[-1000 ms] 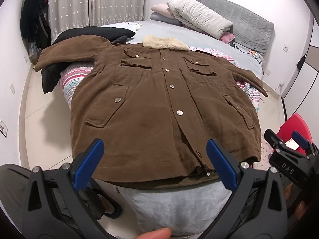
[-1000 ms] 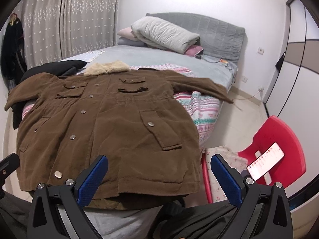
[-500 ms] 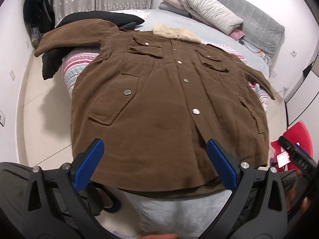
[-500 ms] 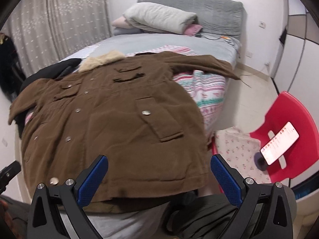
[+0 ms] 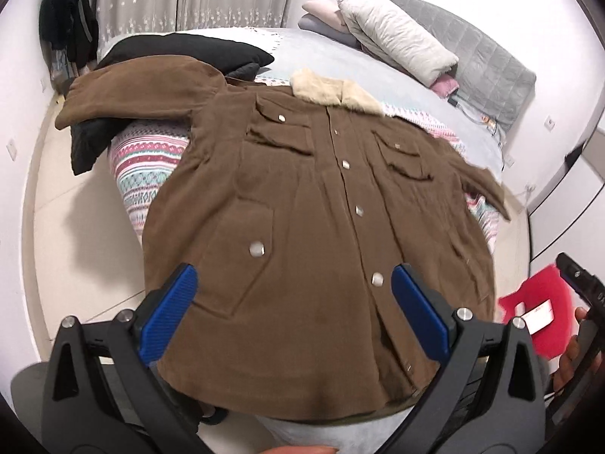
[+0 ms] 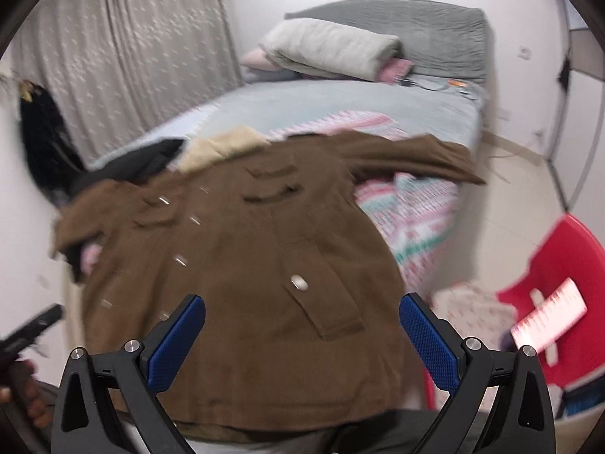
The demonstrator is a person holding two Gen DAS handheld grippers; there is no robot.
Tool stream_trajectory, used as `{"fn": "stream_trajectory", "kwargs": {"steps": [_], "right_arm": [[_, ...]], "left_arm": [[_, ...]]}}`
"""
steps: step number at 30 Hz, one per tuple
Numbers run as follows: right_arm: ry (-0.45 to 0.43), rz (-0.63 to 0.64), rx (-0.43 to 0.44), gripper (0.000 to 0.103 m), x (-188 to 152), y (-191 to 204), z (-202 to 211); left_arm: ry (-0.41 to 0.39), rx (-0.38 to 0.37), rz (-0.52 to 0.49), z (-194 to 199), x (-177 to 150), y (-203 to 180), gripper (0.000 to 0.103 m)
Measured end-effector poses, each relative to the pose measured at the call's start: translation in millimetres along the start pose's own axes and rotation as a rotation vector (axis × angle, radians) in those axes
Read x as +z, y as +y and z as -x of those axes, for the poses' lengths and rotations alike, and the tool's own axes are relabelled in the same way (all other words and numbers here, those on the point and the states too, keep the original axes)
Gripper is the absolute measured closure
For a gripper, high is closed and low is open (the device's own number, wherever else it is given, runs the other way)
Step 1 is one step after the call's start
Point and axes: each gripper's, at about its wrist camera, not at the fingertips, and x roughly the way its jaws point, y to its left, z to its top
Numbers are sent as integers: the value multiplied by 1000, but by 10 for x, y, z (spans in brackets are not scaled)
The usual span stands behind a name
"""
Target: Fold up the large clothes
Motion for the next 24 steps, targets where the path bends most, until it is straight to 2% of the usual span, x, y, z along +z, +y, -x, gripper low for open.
{"fn": "stream_trajectory", "kwargs": {"steps": [4,6,8,12,15,18,22,24], "right_arm": [[-34,-114,105,0,422,-344,-7],[-1,-218,164,0,570,-607,-165],[76,-358,231,0,665,-938,-452],[118,-485,196,0,814,-1362,-867],[107,-623,239,0,966,-1757,-1153],[66,-776,294,0,1054,-2189,-1446],[39,-923,325,0,1104,-2673,-1837],[17,-973,318,1,1129,-2845,-1983]], "left_arm": [[5,-14,50,-61,224,125,1],[29,-29,61,-155,312,168,1],[54,-37,68,-261,368,204,1],[103,-38,70,-491,537,209,1],[129,-48,86,-618,682,227,1],[205,-117,129,-835,820,262,1],[197,-69,194,-1097,992,347,1],[185,0,232,-1232,1051,414,1]]}}
